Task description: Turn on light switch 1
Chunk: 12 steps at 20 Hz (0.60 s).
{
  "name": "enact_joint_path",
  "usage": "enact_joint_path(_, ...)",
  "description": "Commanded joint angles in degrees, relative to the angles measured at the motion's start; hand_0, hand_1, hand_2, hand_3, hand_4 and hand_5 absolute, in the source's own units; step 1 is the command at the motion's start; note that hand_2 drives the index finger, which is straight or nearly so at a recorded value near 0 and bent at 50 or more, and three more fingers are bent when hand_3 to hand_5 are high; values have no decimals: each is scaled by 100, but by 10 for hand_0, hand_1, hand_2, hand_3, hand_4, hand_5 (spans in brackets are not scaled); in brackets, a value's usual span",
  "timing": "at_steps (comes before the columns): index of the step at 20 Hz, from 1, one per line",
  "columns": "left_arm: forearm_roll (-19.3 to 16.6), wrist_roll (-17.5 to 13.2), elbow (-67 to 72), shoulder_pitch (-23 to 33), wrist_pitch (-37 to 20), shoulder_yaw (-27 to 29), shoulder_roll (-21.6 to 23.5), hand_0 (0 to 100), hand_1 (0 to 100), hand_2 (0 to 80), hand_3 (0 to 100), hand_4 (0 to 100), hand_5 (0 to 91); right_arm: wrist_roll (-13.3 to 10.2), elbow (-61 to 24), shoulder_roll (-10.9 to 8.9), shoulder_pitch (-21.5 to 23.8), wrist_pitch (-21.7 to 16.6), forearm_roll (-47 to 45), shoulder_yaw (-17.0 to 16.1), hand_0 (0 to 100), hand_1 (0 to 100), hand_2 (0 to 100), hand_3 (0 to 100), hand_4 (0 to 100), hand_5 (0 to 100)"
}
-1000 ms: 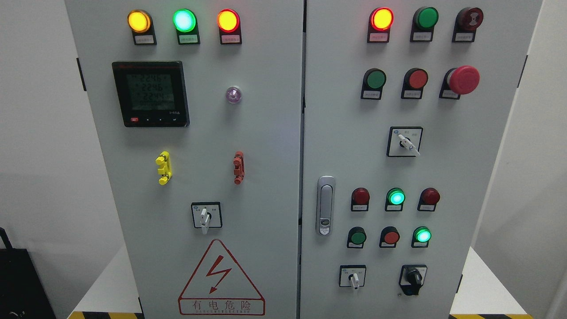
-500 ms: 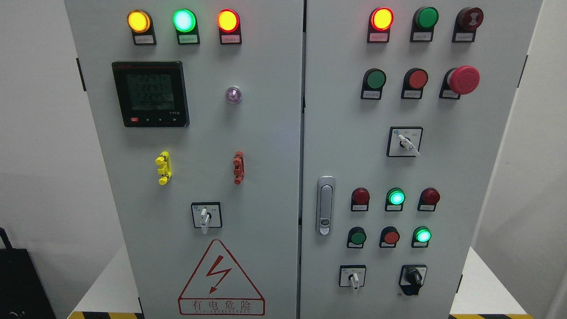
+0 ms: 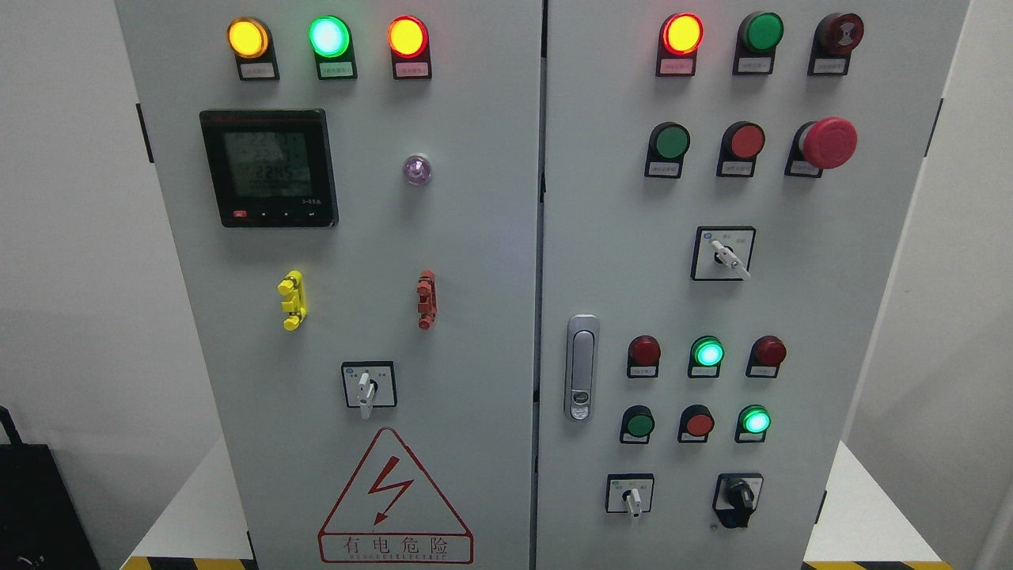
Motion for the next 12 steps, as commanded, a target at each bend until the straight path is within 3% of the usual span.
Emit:
enact_joint_path(1, -52, 202, -1162, -357, 298, -317, -239, 155, 446, 413, 610, 719, 566, -1, 0, 4, 0, -3, 0, -7, 0, 0, 0, 0, 0, 0)
enact_joint_path(4, -52, 519, -1514, -446, 905, -571, -248, 142, 454, 422, 616, 725, 571, -1, 0, 4, 0, -3, 0, 2, 0, 0, 0, 0, 0, 0)
enact_joint_path(8, -70, 888, -1559, -595, 1117, -801, -248, 139, 478, 442, 623, 734, 583, -1, 0, 4, 0, -3, 0, 2, 0, 0, 0, 0, 0, 0)
enact_joint_path(12, -412, 1441, -1568, -648, 1485, -924, -327, 136, 534, 469, 637, 751, 609, -1, 0, 4, 0, -3, 0, -7, 0, 0, 0, 0, 0, 0)
